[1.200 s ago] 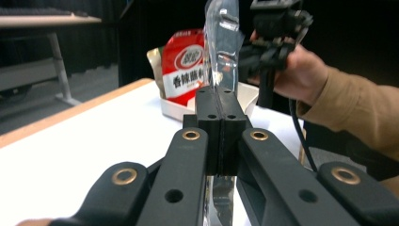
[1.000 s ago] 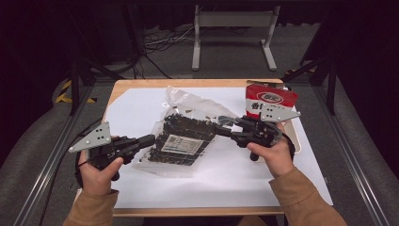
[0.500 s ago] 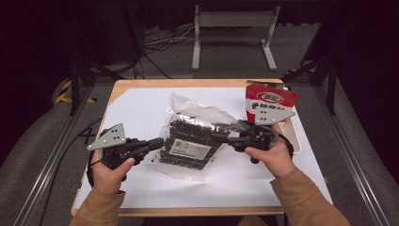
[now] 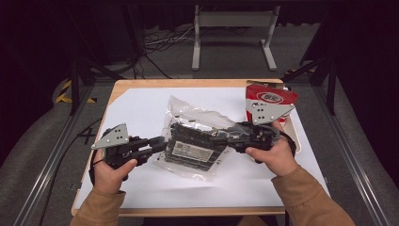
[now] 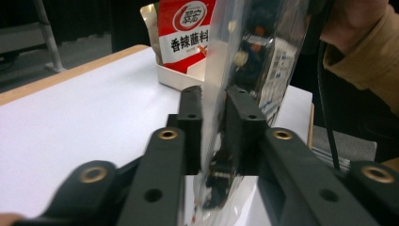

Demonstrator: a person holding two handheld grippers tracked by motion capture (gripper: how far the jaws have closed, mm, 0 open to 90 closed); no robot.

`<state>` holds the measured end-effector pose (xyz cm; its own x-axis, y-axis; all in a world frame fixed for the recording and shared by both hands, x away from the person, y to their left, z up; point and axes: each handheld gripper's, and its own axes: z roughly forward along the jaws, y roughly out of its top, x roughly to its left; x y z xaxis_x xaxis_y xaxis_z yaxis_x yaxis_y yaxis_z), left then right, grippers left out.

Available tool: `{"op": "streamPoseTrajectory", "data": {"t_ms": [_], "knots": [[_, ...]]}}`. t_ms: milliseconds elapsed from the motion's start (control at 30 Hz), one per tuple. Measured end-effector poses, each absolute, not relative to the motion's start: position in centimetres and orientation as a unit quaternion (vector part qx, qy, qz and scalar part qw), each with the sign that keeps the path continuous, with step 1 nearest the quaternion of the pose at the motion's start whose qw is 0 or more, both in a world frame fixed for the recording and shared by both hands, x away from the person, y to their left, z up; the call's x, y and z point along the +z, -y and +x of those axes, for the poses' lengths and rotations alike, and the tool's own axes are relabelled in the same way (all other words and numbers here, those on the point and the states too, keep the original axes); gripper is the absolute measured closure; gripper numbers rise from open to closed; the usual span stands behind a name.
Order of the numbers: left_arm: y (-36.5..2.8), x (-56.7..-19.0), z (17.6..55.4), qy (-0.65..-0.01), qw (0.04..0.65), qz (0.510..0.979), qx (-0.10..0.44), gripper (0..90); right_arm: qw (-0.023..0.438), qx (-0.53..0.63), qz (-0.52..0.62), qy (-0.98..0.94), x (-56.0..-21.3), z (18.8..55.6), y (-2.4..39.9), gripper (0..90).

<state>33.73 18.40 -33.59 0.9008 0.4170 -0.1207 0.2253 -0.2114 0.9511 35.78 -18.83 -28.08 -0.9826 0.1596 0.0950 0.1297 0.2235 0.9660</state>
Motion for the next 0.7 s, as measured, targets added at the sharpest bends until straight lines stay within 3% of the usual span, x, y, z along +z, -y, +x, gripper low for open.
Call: {"op": "streamPoseTrajectory", "data": {"t_ms": [100,233,700], "knots": [[-18.5,-33.6,33.8,-0.213,0.589,0.775,0.082,58.3,0.024,0.611,0.091,-0.786,-27.1,35.7,19.4,76.1],[-18.8,-33.6,33.8,-0.222,0.583,0.776,0.09,48.6,0.042,0.598,0.095,-0.795,-25.6,35.5,20.4,76.1],[-20.6,-33.8,33.7,-0.253,0.574,0.771,0.11,43.2,0.097,0.56,0.128,-0.813,-21.8,35.7,24.6,76.0]]}}
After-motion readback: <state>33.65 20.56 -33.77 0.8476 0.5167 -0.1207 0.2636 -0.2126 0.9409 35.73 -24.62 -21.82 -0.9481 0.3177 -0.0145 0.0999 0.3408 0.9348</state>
